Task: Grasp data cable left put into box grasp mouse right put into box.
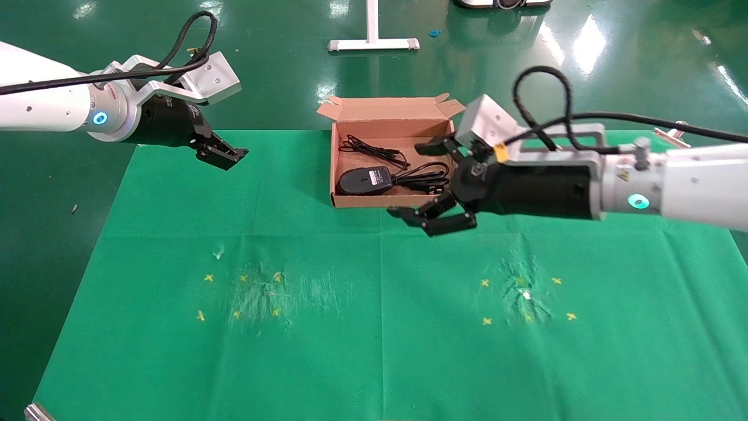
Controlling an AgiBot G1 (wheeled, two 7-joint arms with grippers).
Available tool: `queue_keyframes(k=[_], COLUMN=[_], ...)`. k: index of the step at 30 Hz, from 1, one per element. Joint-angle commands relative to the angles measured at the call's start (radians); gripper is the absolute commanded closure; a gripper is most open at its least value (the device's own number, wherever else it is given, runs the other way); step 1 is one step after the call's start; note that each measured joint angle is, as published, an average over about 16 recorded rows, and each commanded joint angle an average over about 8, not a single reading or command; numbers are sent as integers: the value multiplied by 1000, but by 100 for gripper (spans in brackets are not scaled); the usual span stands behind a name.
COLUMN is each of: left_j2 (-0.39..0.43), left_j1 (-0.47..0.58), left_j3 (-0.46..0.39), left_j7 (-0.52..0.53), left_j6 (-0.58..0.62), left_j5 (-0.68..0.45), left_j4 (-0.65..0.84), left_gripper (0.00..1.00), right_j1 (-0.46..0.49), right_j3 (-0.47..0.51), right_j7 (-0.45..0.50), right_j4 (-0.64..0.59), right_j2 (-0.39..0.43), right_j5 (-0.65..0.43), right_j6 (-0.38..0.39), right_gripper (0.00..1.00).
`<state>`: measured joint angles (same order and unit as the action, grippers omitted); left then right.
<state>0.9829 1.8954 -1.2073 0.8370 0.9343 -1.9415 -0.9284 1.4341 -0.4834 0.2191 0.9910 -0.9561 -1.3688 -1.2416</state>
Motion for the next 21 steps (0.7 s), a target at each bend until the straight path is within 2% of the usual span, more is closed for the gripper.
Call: queue_keyframes(k=[1,17,21], left_j2=[0,0,-10], left_j1=[0,-1,-21], left_j3=[0,1,24], left_j7=[0,-1,-17], left_j6=[0,0,14], left_j5=[0,1,31], left_j4=[0,0,-9], left_gripper=[0,0,0], right_j1=[-20,-185,-225], right_j3=[12,105,128], right_j7=[-2,-16,-20], right_j4=[17,150,184], right_j2=[20,177,216], right_j5=[36,327,400], right_j6=[-14,-130,-159], right_gripper=[0,0,0])
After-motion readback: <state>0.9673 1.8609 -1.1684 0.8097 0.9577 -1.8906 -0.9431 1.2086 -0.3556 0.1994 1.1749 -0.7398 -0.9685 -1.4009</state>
